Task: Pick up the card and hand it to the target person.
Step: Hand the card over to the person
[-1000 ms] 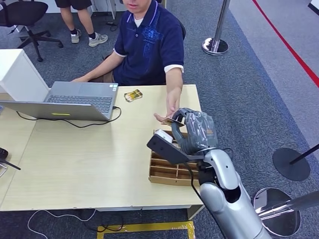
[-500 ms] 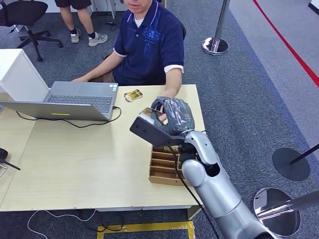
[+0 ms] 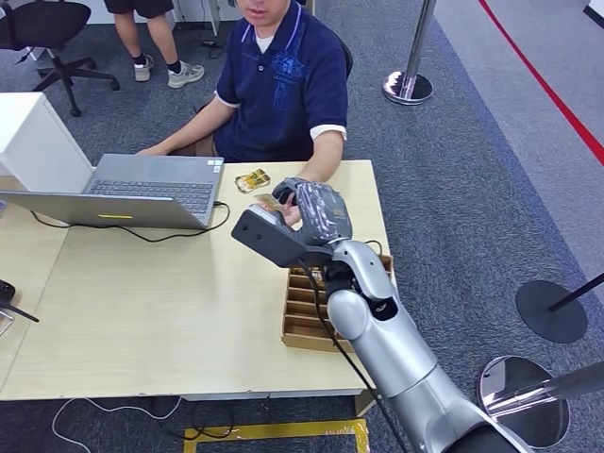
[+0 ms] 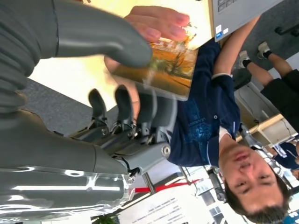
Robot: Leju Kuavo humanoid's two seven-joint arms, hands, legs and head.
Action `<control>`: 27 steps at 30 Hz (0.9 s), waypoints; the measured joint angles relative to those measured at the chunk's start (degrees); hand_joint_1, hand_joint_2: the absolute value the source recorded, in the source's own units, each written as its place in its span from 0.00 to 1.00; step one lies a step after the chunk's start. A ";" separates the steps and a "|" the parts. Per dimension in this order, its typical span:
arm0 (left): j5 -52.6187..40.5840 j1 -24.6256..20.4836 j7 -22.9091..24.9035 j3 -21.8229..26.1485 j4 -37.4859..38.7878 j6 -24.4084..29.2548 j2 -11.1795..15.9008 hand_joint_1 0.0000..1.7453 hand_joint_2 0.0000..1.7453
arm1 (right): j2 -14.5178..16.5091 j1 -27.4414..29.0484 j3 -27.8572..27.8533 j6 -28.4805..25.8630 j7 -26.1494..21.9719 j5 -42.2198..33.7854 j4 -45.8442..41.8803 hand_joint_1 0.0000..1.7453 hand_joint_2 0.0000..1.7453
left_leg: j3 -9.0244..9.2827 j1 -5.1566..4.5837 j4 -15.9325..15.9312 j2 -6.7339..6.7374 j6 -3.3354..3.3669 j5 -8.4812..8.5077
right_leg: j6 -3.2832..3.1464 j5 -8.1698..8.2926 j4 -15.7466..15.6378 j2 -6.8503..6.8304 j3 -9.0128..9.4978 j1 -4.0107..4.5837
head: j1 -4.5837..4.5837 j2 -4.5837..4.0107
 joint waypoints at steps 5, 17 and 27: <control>0.36 0.01 0.38 0.01 0.00 -0.13 0.00 0.00 0.00 | 0.09 -0.16 0.00 -0.02 0.01 -0.04 0.86 0.00 1.00 | 0.00 0.00 0.00 0.00 0.00 0.00 | 0.00 0.00 0.00 0.00 -0.01 0.00 | 0.00 0.00; 0.56 0.02 1.02 0.01 0.00 0.05 0.00 0.00 0.00 | -0.02 -0.26 -0.04 -1.72 -0.06 -0.22 1.27 0.00 1.00 | 0.00 0.00 0.00 0.00 0.00 0.00 | 0.00 0.00 0.00 0.00 -0.02 0.00 | 0.00 0.00; 0.68 0.40 1.06 0.25 0.00 1.63 -0.05 0.00 0.00 | -3.37 6.84 -8.33 -13.59 -1.43 2.12 -12.20 0.00 1.00 | -0.01 -0.01 0.03 -0.02 0.02 -0.07 | 0.00 -0.02 -0.06 -0.01 -0.08 -0.01 | 0.00 0.00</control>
